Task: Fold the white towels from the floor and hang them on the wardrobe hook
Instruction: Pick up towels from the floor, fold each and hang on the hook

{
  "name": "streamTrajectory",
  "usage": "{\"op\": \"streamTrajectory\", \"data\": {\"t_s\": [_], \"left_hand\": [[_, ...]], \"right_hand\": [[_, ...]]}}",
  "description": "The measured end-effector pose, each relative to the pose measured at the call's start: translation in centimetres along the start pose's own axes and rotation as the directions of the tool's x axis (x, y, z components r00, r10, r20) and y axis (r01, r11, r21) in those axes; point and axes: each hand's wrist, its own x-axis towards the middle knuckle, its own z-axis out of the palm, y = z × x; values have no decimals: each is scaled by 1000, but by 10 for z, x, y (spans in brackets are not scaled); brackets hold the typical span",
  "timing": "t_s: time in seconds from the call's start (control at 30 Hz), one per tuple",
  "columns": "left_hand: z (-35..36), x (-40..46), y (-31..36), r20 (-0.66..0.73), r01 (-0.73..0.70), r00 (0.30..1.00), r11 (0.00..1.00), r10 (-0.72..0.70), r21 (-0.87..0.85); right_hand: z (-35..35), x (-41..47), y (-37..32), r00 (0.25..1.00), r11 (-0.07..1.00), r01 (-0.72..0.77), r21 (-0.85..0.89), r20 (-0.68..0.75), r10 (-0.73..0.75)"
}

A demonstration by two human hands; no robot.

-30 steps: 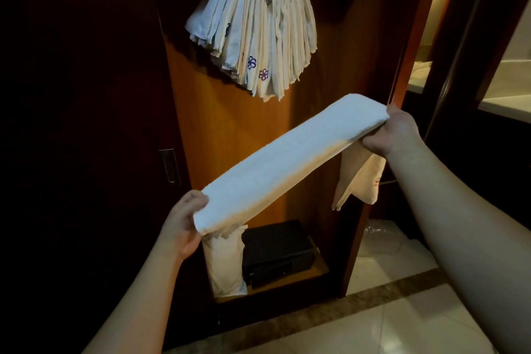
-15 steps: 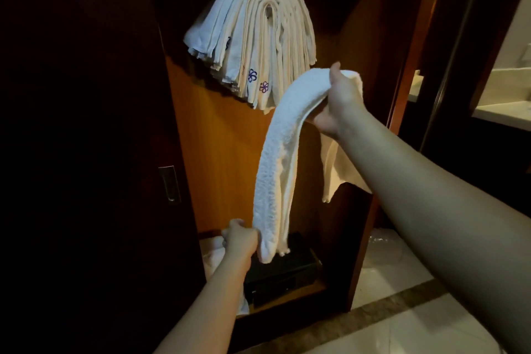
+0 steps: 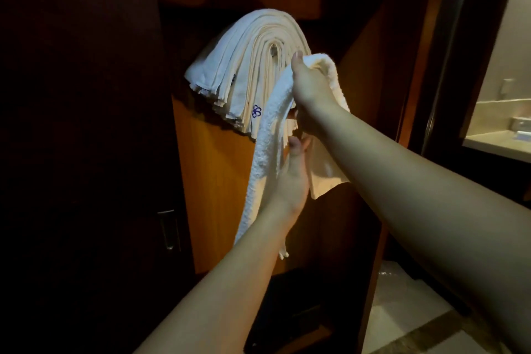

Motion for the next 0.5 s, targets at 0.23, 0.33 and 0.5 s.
{"op": "streamTrajectory", "data": {"t_s": [0.23,0.33,0.5], "left_hand": [[-41,67,25,-366,-64,924,990,107,128],[-47,88,30,-287,5,958,999,-16,-36],[-69,119,41,-299,83,944,976,-142,-202]], "right_hand": [[-2,31,-30,997,994,69,82,-47,-66],[-6,47,-31,990,994,113,11,-89,-111],[-19,71,-23,956,910,203,-361,-126,-264]]}}
